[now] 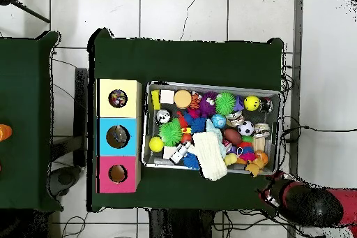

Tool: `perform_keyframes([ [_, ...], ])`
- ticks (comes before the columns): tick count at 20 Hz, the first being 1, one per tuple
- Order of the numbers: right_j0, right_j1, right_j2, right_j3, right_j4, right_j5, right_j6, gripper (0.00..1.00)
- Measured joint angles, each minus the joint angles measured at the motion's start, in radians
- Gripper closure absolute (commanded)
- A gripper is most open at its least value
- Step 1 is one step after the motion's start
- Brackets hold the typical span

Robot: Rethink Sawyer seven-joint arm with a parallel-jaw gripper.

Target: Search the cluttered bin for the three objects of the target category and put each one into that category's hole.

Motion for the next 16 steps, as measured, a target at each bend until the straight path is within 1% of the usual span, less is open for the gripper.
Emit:
perform_keyframes([
  [1, 0.003, 0.009, 0.000, -0.012, -0.014, -0.001, -0.014, 0.00],
  [6, 0.015, 0.045, 0.000, -0.024, -0.058, -0.018, -0.018, 0.00],
  [11, 0.045, 0.108, -0.008, -0.025, -0.121, -0.061, -0.018, 0.00],
  [16, 0.076, 0.151, -0.018, -0.025, -0.163, -0.103, -0.018, 0.00],
])
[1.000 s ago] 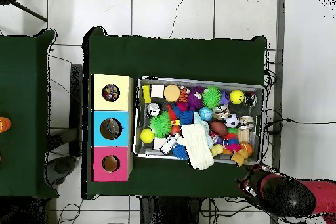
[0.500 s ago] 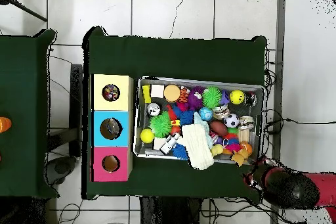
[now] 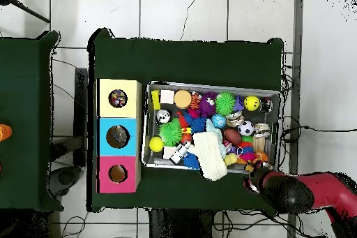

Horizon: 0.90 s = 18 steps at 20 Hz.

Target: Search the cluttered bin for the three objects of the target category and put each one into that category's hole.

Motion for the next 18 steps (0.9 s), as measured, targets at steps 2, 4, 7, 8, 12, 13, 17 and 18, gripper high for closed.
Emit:
perform_keyframes([
  [2, 0.004, 0.007, -0.001, 0.000, -0.006, -0.006, 0.000, 0.00],
  [4, 0.005, 0.016, -0.001, 0.000, -0.008, -0.008, 0.000, 0.00],
  [7, -0.003, 0.036, -0.001, -0.002, -0.010, -0.008, 0.000, 0.00],
  [8, -0.006, 0.041, -0.001, -0.004, -0.010, -0.008, 0.000, 0.00],
  [12, -0.026, 0.061, -0.002, -0.012, -0.010, -0.008, 0.000, 0.00],
  [13, -0.035, 0.069, -0.002, -0.017, -0.010, -0.008, 0.000, 0.00],
  [17, -0.053, 0.086, -0.002, -0.029, -0.011, -0.008, 0.000, 0.00],
  [18, -0.057, 0.090, -0.002, -0.034, -0.012, -0.008, 0.000, 0.00],
])
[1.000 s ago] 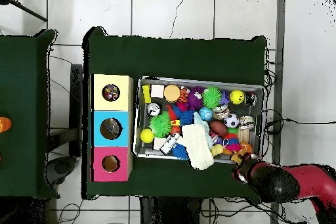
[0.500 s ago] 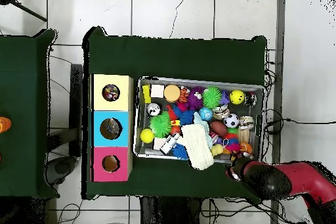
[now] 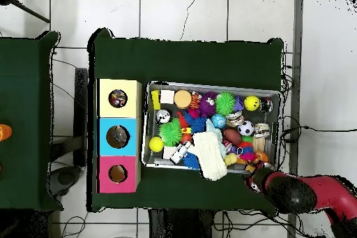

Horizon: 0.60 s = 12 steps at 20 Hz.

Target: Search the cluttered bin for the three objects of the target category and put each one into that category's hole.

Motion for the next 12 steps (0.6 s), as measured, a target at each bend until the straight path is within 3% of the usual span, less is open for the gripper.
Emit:
perform_keyframes([
  [12, -0.005, 0.030, 0.000, -0.046, -0.005, 0.000, 0.000, 0.00],
])
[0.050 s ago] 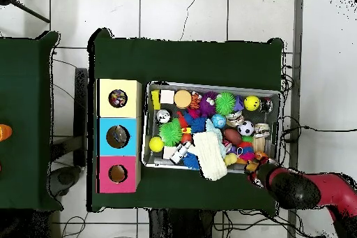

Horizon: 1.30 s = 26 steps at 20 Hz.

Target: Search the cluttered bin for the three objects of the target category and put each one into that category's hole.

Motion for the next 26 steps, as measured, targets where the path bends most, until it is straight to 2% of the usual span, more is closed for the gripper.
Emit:
perform_keyframes([
  [18, -0.007, 0.013, 0.000, -0.007, -0.007, 0.000, -0.027, 0.00],
  [26, -0.044, 0.022, 0.000, -0.053, 0.002, 0.009, -0.189, 0.00],
])
